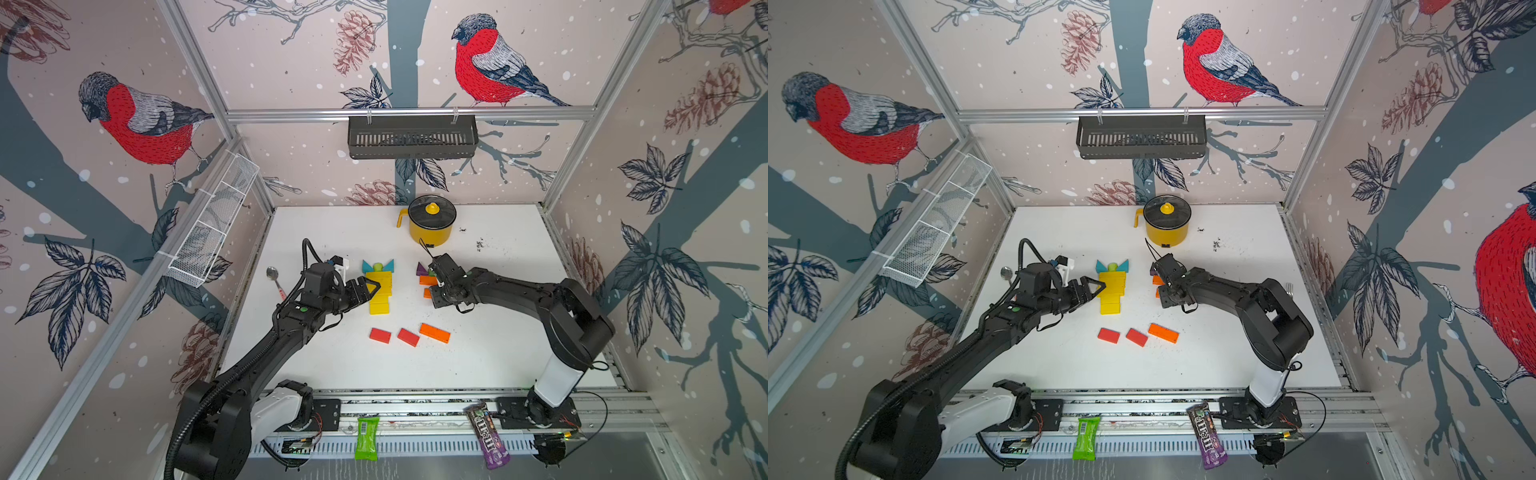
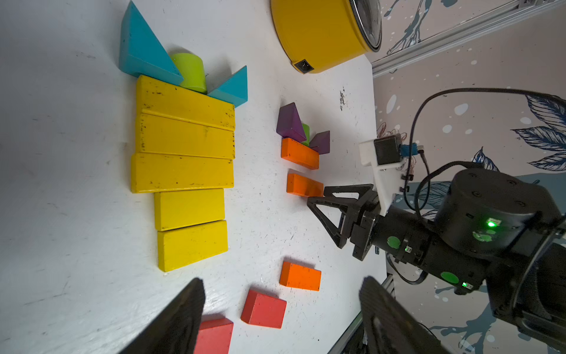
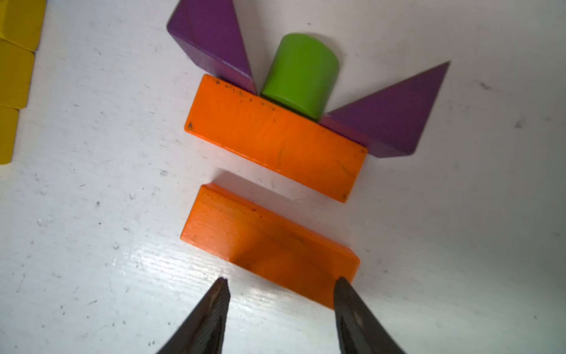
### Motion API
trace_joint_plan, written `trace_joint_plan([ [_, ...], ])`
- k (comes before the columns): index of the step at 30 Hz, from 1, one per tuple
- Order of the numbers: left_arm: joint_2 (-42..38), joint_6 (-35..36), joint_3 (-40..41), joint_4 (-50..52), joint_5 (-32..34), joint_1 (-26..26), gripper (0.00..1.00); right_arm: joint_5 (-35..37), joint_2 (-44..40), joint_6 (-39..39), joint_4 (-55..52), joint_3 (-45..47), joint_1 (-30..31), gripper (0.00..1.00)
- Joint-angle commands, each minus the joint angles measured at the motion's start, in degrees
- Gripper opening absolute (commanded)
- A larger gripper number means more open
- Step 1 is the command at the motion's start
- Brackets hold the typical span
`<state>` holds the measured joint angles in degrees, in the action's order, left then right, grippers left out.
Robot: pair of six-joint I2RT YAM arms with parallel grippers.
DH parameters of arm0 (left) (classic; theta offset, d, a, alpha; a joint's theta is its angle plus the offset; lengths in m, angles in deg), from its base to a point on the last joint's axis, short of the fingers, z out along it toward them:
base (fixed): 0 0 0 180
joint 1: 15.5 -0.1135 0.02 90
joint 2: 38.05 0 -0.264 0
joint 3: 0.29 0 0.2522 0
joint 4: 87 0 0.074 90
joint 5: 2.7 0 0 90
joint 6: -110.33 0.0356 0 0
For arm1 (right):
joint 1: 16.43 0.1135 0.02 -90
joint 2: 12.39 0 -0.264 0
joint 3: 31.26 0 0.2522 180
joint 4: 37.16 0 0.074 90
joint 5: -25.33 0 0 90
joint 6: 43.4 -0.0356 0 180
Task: Assemble a carrot with building blocks
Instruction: Assemble the building block at the center of the board.
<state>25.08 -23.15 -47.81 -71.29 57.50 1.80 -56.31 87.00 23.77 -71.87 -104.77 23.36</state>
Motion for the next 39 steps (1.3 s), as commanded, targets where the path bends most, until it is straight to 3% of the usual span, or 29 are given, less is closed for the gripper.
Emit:
trace_joint_plan([
  [1,0.07,-0.29,-0.13,-2.11,-0.74,-0.16,0.81,2.35,-1.32,-1.41,-1.15,0.61,-0.07,0.6],
  [12,0.42,-0.43,-0.03,-2.13,-0.89,-0.16,0.81,-0.86,0.39,-1.87,1.26,2.21,-1.03,0.59],
  [20,0.06,-0.27,-0.14,-1.69,-0.63,-0.11,0.81,0.79,3.29,-2.17,0.97,-0.25,-0.42,0.55],
  [30,-0.21,-0.14,0.18,-1.47,-0.62,-0.13,0.81,2.14,5.28,-4.4,0.21,-2.65,0.25,0.61],
  [39,-0.4,0.15,0.19,-1.43,-0.68,-0.16,0.81,2.38,5.28,-3.09,0.44,-3.48,0.61,0.58],
])
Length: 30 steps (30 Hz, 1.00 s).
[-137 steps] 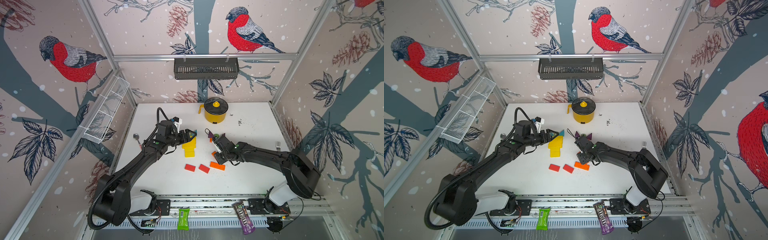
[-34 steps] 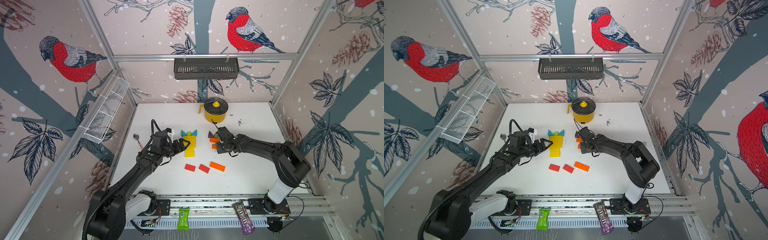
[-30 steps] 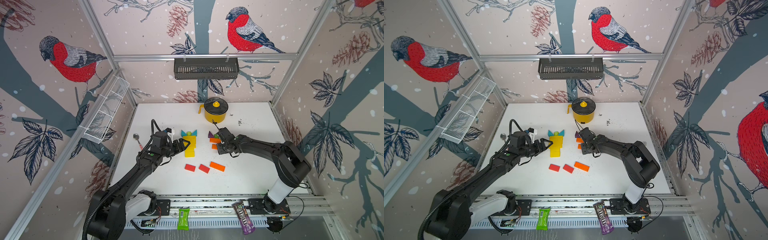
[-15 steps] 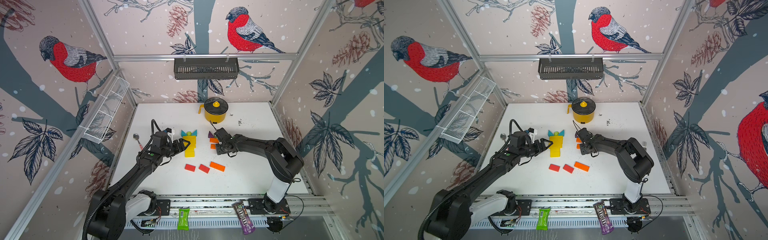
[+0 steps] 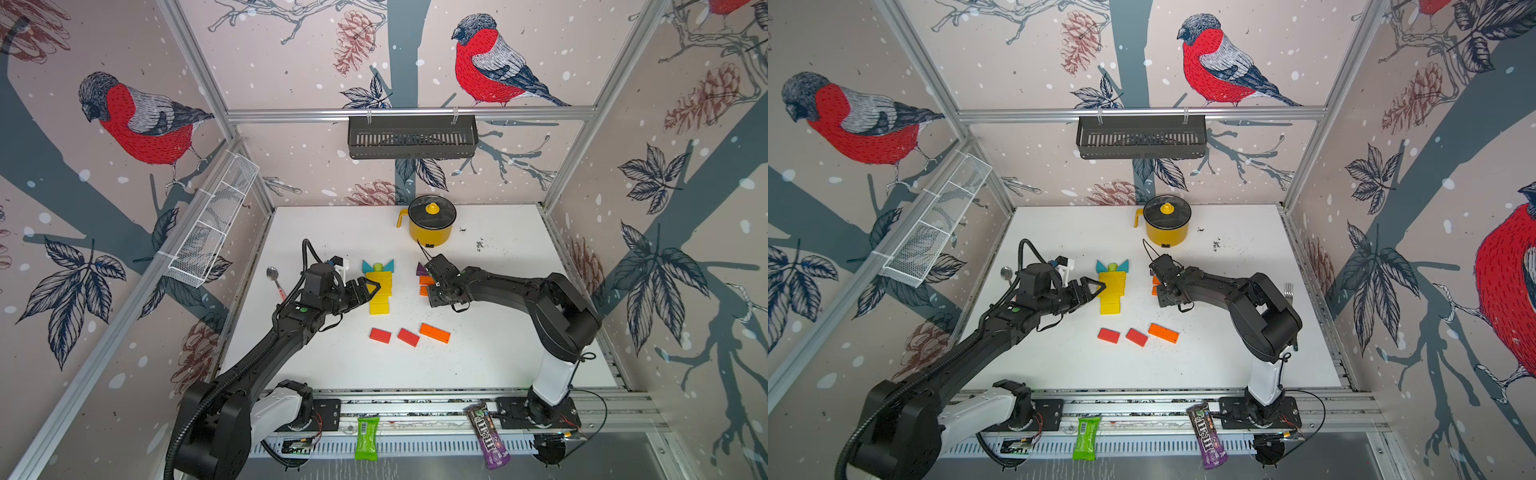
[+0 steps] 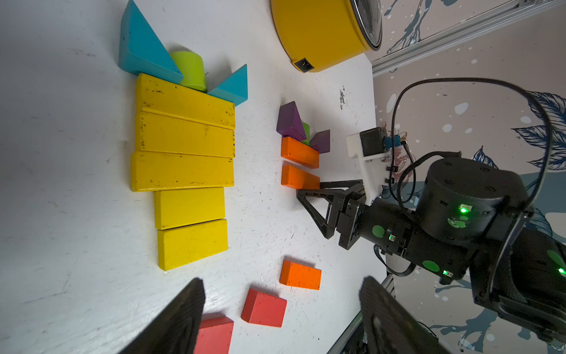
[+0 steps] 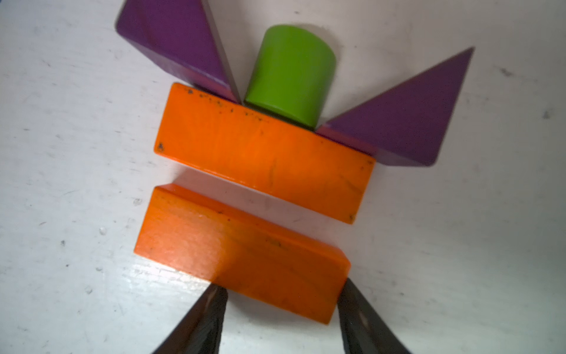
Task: Assemble a carrot with building blocks
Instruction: Assemble the building block at the center of the board.
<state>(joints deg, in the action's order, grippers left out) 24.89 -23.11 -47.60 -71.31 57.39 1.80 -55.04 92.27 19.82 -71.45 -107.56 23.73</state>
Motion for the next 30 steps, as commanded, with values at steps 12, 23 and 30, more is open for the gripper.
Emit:
trace_joint_plan([
  [12,-0.36,0.28,-0.03,-1.39,-0.52,-0.16,0.81,3.35,0.83,1.63,-1.9,-2.5,-0.62,0.58],
  [23,-0.54,0.29,-0.15,-1.07,-0.74,-0.16,0.8,4.52,-0.68,1.91,-4.04,-3.07,0.25,0.59],
  [30,-1.82,0.0,-0.3,-0.64,-0.96,-0.14,0.8,0.08,-8.79,3.93,-9.03,0.83,5.8,0.54],
])
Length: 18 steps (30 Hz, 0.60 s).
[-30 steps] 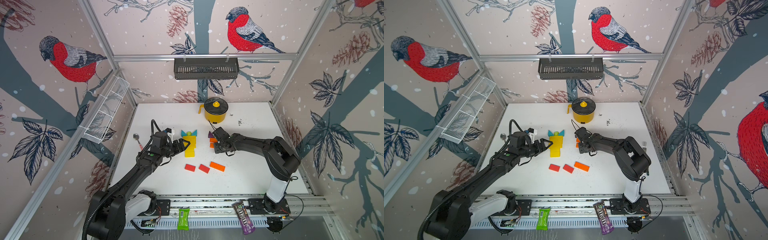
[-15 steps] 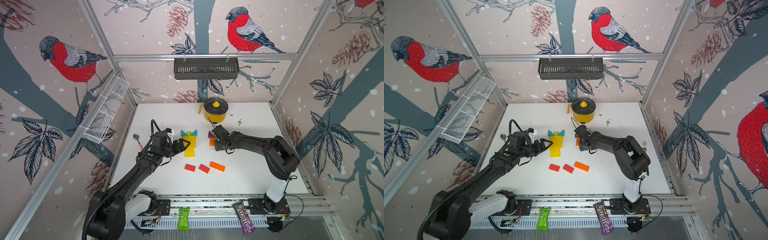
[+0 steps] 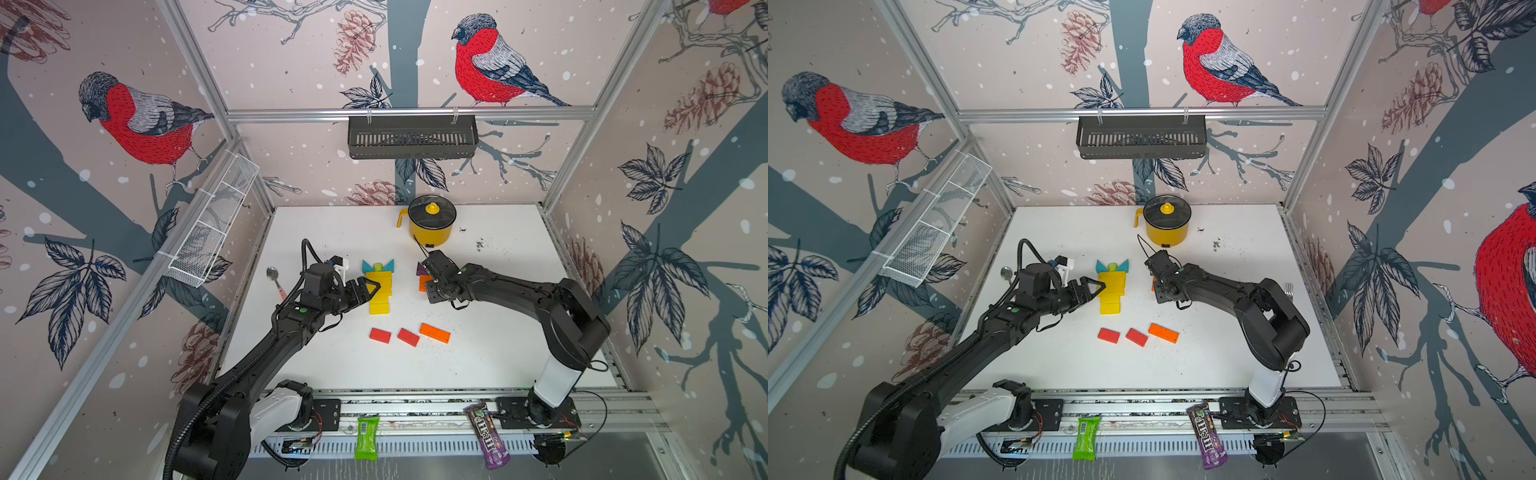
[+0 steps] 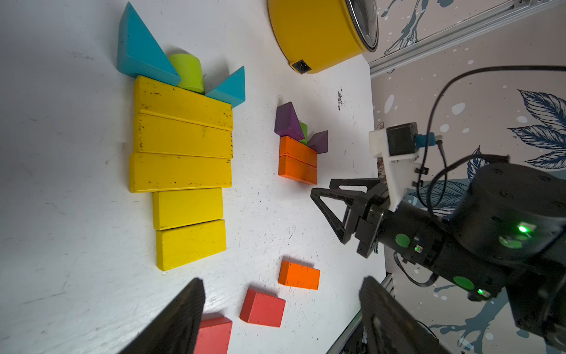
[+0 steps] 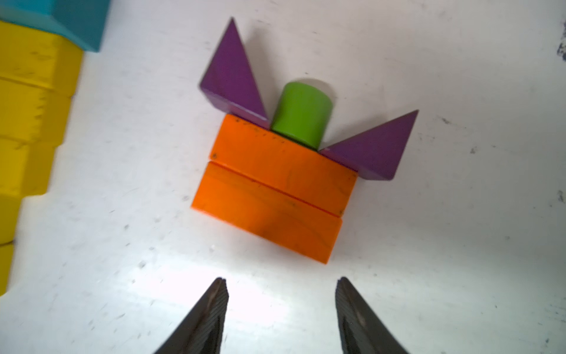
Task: Assemble a carrot with building blocks
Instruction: Assemble the building block at the center of the board, then pick up the building block from the center of the board.
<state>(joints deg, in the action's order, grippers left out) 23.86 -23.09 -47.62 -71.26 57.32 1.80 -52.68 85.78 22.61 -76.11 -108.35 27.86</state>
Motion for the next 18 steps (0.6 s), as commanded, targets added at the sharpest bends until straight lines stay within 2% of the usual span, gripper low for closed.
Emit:
trace_joint_plan([
  [1,-1.1,-0.05,-0.15,-0.58,-0.88,-0.13,0.81,-3.4,-3.54,0.97,-4.68,2.77,2.72,0.54],
  [4,-2.22,-0.31,0.5,-0.66,-0.96,-0.13,0.81,-8.25,-5.44,1.48,-5.36,5.85,6.96,0.55],
  [6,-2.73,-0.4,0.76,-0.68,-1.2,-0.09,0.81,-8.95,-5.04,1.97,-5.62,6.9,9.75,0.61],
  [12,-3.96,-0.83,0.76,-0.41,-1.71,-0.15,0.81,-9.99,-2.26,3.59,-2.74,9.08,10.3,0.63],
  [15,-4.81,-0.41,0.83,0.59,-1.62,-0.12,0.81,-10.45,-0.86,4.08,-3.05,9.27,10.31,0.59],
  [18,-5.37,0.0,0.95,1.36,-1.17,-0.15,0.81,-10.29,-1.12,4.09,-2.91,10.24,11.02,0.47],
])
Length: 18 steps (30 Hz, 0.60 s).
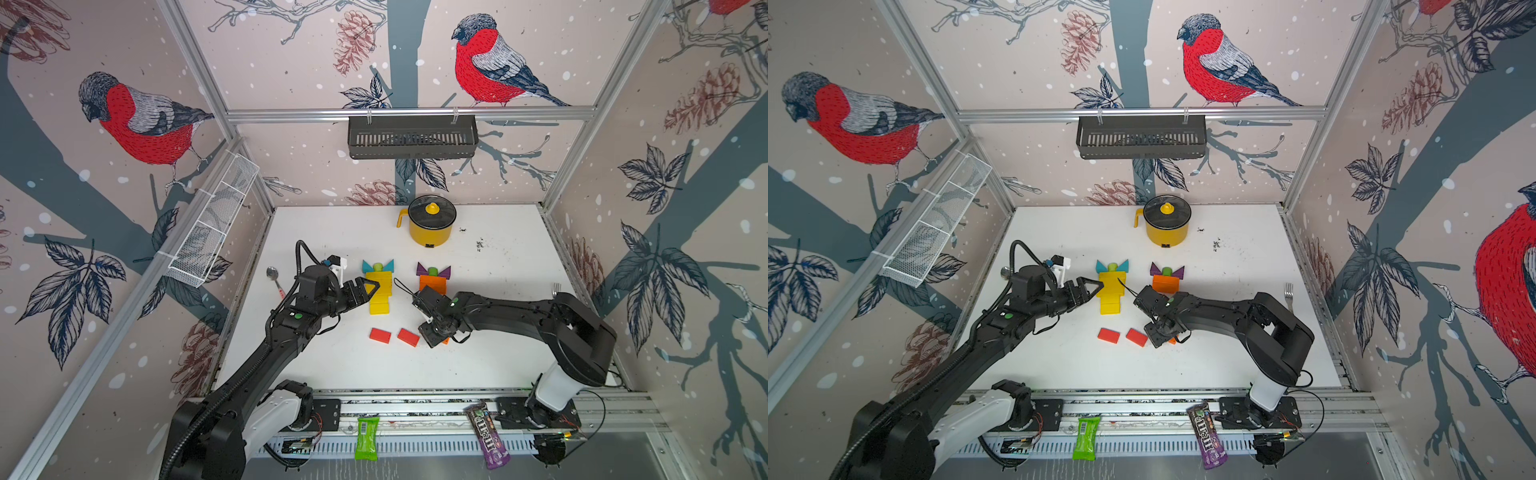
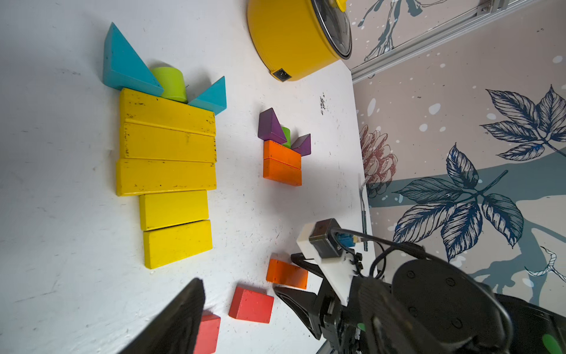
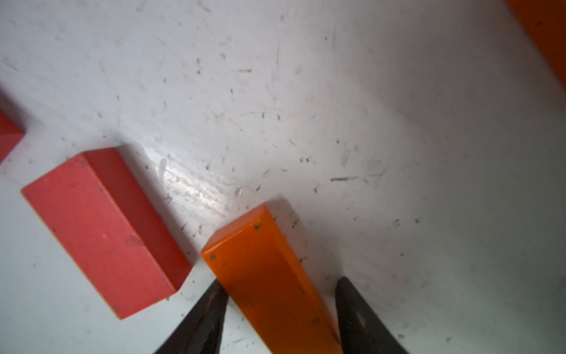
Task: Assemble a carrot with building blocks
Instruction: Pick up the building block from the center of the board, then assemble the building block at the center of the board.
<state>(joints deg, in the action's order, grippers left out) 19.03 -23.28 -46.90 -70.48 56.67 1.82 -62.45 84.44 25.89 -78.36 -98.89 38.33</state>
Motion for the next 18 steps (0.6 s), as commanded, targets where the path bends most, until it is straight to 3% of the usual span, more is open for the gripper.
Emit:
trace_joint_plan([
  [1,-0.64,0.2,0.43,0.51,-0.41,-0.11,0.81,0.1,0.01,0.63,-0.77,1.02,0.83,0.44],
  [5,-0.31,-0.15,0.59,-0.04,-0.59,-0.18,0.81,3.73,-1.55,-0.36,-1.75,1.13,1.61,0.31],
  [9,-0.04,-0.32,-0.17,-0.21,-0.87,-0.18,0.81,8.31,-3.96,-5.33,-4.23,-0.99,1.53,0.25],
  [13,-0.21,-0.15,-0.35,-0.47,-0.57,-0.17,0.81,13.87,-5.72,-16.86,-6.64,-2.88,0.98,0.25],
  [18,0.4,-0.53,-0.36,-0.65,-0.3,-0.18,0.81,18.15,-10.24,-31.82,-1.57,0.28,-0.97,0.22],
])
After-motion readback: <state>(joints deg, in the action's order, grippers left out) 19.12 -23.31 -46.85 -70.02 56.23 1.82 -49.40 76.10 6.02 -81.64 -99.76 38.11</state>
